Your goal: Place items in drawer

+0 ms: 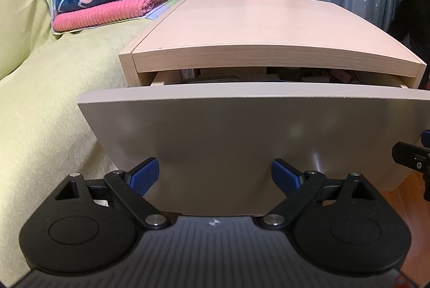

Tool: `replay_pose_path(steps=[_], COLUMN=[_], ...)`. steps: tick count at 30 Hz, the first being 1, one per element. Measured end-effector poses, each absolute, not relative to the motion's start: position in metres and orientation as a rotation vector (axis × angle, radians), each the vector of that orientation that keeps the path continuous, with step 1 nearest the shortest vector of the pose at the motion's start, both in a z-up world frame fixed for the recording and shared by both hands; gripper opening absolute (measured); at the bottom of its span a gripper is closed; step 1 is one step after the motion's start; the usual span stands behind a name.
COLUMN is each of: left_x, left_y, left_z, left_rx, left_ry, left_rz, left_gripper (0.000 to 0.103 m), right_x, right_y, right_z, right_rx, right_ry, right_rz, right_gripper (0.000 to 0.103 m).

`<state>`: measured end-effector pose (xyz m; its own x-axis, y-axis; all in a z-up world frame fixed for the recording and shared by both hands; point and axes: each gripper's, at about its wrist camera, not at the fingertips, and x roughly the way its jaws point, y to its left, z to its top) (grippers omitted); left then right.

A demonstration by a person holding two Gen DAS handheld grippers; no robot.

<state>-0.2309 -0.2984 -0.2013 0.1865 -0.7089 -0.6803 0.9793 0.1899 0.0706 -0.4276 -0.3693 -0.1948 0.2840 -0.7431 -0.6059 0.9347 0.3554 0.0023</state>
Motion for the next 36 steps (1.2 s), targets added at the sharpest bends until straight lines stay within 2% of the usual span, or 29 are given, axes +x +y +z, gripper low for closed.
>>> replay_pose_path(steps=[36], left_x=[-0.225], left_y=[-0.317], left_z=[-0.203], left_rx=[0.552], left_ry=[0.593], left_rz=[-1.272], left_gripper=[0.092], right_x=[-0.422], right_y=[-0.379], right_z=[-0.197], right_rx=[0.375], right_ry=[0.571], right_rz=[-1.179], right_gripper=[0.054])
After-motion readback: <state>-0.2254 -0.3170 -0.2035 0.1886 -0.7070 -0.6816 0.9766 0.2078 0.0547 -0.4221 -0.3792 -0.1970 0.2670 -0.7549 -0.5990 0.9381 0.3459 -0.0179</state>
